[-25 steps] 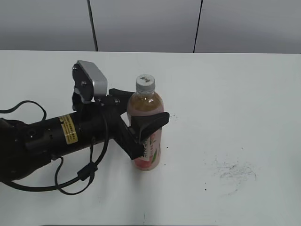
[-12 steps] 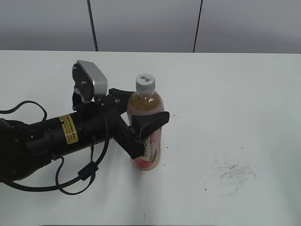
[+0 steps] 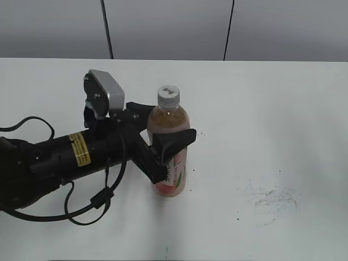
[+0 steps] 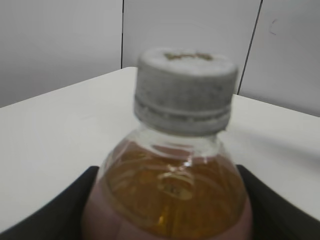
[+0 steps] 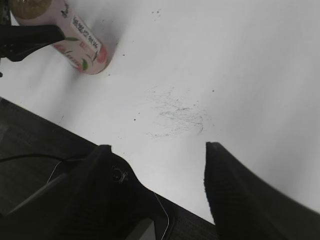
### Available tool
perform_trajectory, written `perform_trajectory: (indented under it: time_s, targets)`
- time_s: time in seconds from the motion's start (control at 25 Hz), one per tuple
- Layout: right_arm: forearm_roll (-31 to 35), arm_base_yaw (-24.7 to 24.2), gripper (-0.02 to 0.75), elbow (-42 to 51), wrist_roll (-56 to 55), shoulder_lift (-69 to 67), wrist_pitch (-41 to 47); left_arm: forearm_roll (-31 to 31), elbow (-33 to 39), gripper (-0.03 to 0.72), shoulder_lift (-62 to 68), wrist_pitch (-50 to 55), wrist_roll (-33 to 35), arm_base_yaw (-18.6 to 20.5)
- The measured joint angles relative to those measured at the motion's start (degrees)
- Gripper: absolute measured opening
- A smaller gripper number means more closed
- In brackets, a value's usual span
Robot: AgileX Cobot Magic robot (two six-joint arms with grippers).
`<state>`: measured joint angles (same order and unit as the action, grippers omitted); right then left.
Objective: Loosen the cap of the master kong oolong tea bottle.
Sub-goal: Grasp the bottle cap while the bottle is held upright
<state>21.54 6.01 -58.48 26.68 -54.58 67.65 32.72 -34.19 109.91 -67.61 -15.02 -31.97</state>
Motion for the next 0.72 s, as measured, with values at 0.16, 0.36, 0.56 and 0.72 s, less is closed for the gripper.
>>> perform_trajectory:
  time_s: [0.16,0.36,0.56,0.72]
  targets:
    - [-1.53,6.87,0.440,-9.83,-0.56,-9.44,1.71,0.00,0.00,0.454,0.00,-0.05,0.00,-0.05]
    - [-7.22,14.50,0.440,-21.31,-5.23,-20.43,1.98,-0.05,0.00,0.454,0.00,-0.11,0.05,-0.05]
    - [-8.43,21.53,0.439,-29.42,-8.42,-29.50,2.04,-0.05,0.00,0.454,0.00,-0.11,0.05,-0.05]
    - [-3.13,24.37,0.440,-33.74,-9.67,-35.72,2.13,-0.05,0.00,0.454,0.00,-0.11,0.05,-0.05]
